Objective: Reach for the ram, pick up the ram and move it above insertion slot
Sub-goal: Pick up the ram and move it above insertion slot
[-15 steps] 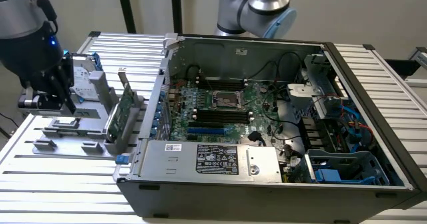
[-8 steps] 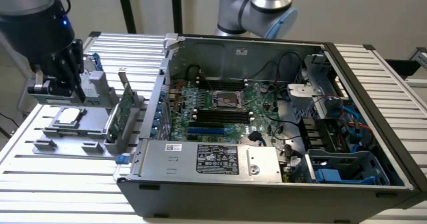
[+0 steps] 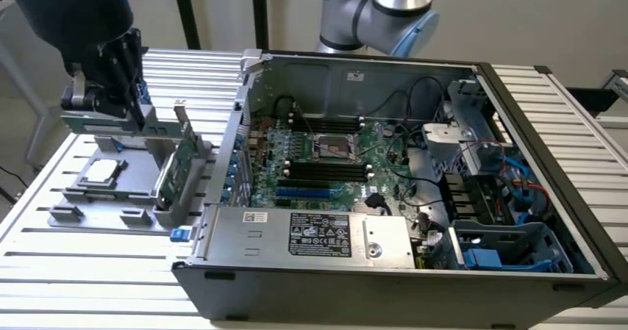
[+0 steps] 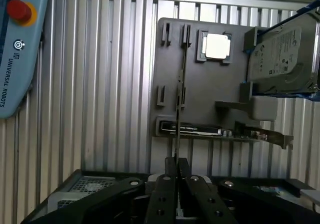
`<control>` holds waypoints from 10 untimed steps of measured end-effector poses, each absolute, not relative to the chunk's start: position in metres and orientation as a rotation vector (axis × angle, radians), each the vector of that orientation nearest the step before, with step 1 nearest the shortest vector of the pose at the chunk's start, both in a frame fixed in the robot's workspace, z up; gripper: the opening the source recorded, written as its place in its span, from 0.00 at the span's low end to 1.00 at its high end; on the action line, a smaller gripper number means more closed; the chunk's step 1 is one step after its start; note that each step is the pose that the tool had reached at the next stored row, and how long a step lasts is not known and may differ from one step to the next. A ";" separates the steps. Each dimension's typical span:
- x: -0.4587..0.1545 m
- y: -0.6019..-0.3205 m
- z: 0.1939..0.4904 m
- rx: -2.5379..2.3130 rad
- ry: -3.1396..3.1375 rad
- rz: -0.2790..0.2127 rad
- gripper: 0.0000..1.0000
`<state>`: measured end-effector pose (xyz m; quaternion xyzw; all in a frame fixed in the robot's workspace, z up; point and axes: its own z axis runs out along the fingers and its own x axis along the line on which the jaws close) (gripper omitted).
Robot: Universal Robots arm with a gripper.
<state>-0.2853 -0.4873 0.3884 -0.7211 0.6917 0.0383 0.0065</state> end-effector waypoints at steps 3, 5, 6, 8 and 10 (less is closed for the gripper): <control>-0.272 -0.487 0.396 -2.252 2.156 0.132 0.13; -0.263 -0.487 0.400 -2.247 2.150 0.142 0.13; -0.258 -0.487 0.402 -2.245 2.146 0.148 0.13; -0.249 -0.487 0.406 -2.240 2.139 0.159 0.13; -0.240 -0.487 0.408 -2.234 2.131 0.173 0.13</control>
